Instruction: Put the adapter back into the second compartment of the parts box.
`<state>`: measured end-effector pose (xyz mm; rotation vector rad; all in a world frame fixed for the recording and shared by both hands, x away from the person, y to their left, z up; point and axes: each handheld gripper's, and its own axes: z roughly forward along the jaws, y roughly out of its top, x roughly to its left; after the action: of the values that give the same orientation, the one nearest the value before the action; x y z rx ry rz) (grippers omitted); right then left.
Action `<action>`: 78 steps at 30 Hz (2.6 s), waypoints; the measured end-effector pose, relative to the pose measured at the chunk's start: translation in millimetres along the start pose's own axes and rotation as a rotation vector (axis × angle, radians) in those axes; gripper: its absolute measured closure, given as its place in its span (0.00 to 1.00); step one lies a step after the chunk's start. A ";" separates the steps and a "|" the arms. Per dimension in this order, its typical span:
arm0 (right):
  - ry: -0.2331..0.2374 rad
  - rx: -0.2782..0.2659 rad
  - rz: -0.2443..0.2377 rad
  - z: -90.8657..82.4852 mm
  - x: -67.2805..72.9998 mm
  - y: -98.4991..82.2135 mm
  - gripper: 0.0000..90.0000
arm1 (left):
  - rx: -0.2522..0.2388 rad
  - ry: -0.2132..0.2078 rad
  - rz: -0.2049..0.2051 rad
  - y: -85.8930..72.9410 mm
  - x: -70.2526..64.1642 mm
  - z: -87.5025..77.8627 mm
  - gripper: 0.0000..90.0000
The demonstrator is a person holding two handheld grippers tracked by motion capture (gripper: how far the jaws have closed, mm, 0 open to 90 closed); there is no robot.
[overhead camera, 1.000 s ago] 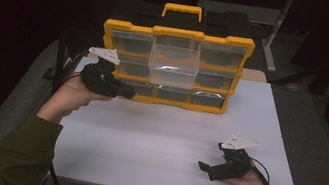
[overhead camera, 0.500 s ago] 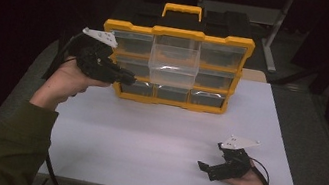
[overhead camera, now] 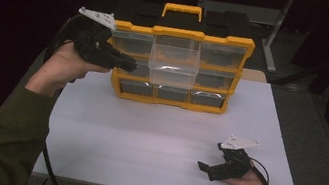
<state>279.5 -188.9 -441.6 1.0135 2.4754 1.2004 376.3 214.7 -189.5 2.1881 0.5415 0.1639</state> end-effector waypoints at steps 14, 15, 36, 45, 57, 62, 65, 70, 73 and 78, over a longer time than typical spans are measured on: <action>0.020 -0.004 0.006 0.1 0.2 -0.4 0.00 | -0.039 -0.039 0.022 34.3 2.8 -8.4 0.85; 0.025 -0.001 0.004 0.6 0.3 -0.7 0.00 | -0.040 -0.039 0.023 36.2 3.0 -7.8 0.85; 0.035 -0.004 0.006 0.4 0.4 1.0 0.00 | 0.016 -0.059 0.025 65.6 2.6 43.0 0.85; 0.031 -0.005 0.007 -1.2 -0.3 0.3 0.00 | 0.004 -0.032 0.023 63.1 3.3 50.0 0.72; 0.024 -0.006 0.006 -0.8 0.0 0.6 0.00 | -0.064 -0.046 -0.011 36.0 10.4 18.2 0.55; 0.023 -0.005 0.007 -0.5 0.7 0.8 0.00 | -0.064 -0.037 -0.015 21.4 12.1 12.4 0.49; 0.024 -0.004 0.004 -0.3 1.0 0.8 0.00 | -0.064 -0.028 -0.017 11.8 11.6 10.0 0.47; 0.023 -0.005 0.001 -0.1 1.1 1.0 0.00 | -0.060 -0.008 -0.013 -6.5 7.6 9.5 0.42; 0.022 -0.004 -0.002 0.2 1.2 0.9 0.00 | -0.060 0.004 -0.014 -20.6 5.1 11.0 0.39; 0.024 0.000 -0.003 1.0 2.1 1.2 0.00 | -0.060 0.029 -0.015 -43.9 1.5 16.6 0.35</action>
<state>279.0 -186.5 -441.2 1.0001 2.4939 1.2192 368.3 227.1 -234.1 2.1253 0.5624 0.2014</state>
